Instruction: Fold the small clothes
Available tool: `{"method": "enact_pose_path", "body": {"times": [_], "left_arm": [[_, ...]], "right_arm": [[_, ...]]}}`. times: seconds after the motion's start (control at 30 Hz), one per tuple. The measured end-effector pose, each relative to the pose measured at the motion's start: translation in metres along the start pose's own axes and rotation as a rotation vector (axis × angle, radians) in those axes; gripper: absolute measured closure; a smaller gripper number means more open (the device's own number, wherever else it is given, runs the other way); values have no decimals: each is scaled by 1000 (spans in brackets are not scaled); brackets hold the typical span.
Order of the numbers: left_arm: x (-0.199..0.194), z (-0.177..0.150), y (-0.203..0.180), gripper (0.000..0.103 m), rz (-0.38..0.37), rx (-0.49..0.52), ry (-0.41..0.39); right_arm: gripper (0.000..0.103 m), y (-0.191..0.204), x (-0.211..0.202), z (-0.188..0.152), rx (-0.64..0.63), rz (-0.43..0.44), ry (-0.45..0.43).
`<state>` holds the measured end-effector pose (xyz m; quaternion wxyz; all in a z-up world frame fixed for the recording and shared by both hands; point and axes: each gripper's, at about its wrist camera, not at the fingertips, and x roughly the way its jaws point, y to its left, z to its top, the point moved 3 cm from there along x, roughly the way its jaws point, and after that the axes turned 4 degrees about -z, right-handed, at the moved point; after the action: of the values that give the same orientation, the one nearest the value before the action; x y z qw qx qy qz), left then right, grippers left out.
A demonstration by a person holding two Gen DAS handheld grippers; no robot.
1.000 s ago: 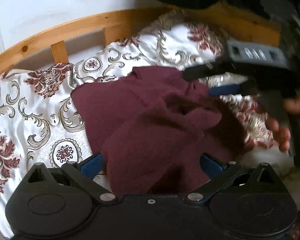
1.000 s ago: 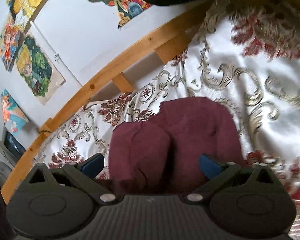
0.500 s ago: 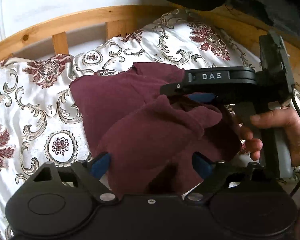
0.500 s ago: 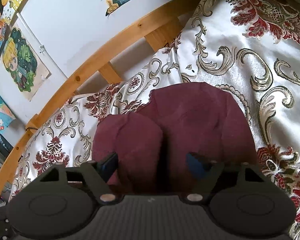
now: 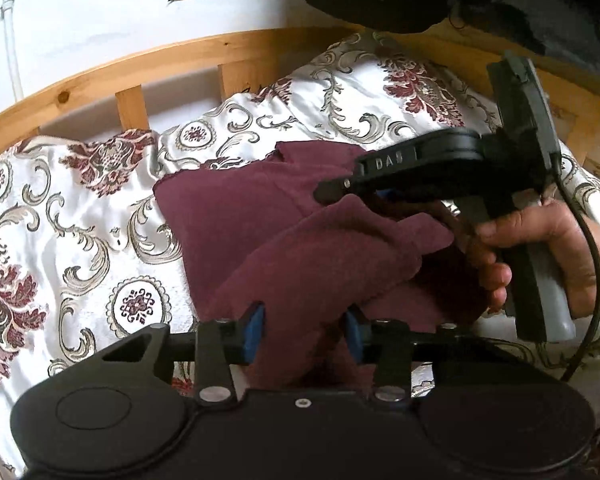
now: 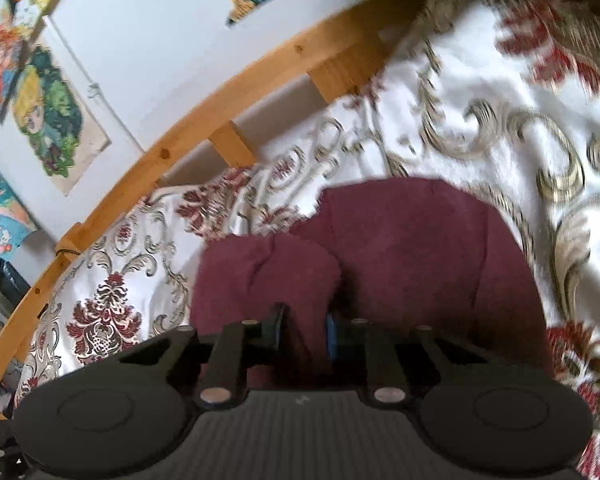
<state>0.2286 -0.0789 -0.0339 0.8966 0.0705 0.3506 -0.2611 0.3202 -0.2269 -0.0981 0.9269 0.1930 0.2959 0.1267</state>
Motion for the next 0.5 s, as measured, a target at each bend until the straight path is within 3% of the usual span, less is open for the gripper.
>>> {"method": "enact_pose_path", "body": {"times": [0.1, 0.23, 0.5], "left_arm": [[-3, 0, -8, 64, -17, 38, -23], [-3, -1, -24, 68, -41, 122, -50], [4, 0, -43, 71, -89, 193, -92]], "right_arm": [[89, 7, -15, 11, -55, -14, -61], [90, 10, -34, 25, -97, -33, -134], [91, -2, -56, 37, -110, -112, -182]]}}
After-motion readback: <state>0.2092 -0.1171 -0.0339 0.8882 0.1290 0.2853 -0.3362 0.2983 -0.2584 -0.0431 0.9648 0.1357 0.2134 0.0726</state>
